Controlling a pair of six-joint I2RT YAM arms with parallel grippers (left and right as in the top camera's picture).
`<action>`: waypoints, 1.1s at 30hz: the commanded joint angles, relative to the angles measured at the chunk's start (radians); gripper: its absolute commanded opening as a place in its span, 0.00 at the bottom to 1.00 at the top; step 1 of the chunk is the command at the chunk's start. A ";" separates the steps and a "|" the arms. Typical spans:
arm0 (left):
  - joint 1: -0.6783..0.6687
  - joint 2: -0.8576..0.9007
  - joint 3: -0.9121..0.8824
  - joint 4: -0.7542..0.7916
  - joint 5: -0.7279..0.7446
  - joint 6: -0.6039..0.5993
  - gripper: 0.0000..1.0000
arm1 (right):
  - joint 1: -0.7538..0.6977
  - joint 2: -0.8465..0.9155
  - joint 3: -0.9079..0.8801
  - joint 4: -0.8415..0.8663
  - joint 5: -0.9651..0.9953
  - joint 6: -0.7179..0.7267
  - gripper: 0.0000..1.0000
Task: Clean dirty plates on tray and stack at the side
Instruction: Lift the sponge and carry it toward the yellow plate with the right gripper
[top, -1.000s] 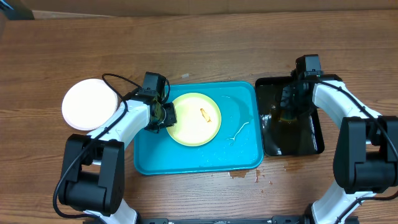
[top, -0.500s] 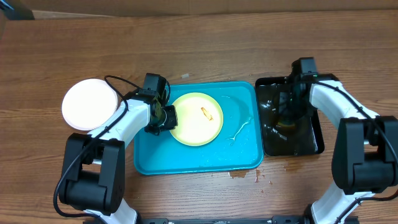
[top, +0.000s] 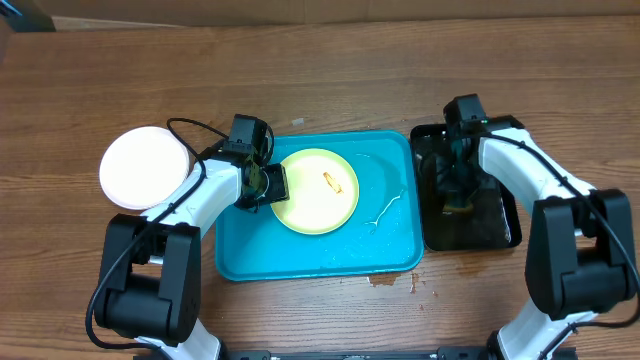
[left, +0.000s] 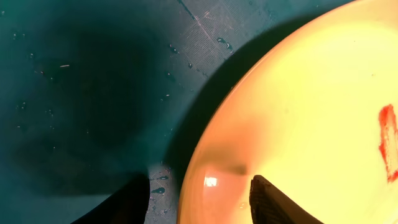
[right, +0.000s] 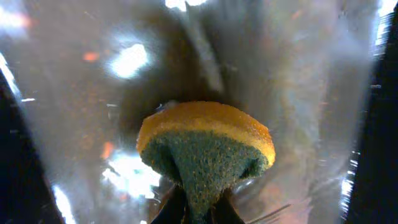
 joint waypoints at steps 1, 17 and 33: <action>-0.007 0.018 -0.005 0.002 -0.007 0.007 0.54 | 0.005 -0.096 0.047 0.005 0.021 0.014 0.04; -0.007 0.018 -0.005 -0.001 -0.007 0.007 0.38 | 0.038 -0.161 0.047 -0.024 0.270 0.159 0.04; -0.007 0.018 -0.005 -0.005 -0.007 0.007 0.07 | 0.056 -0.161 0.092 -0.016 0.225 0.114 0.04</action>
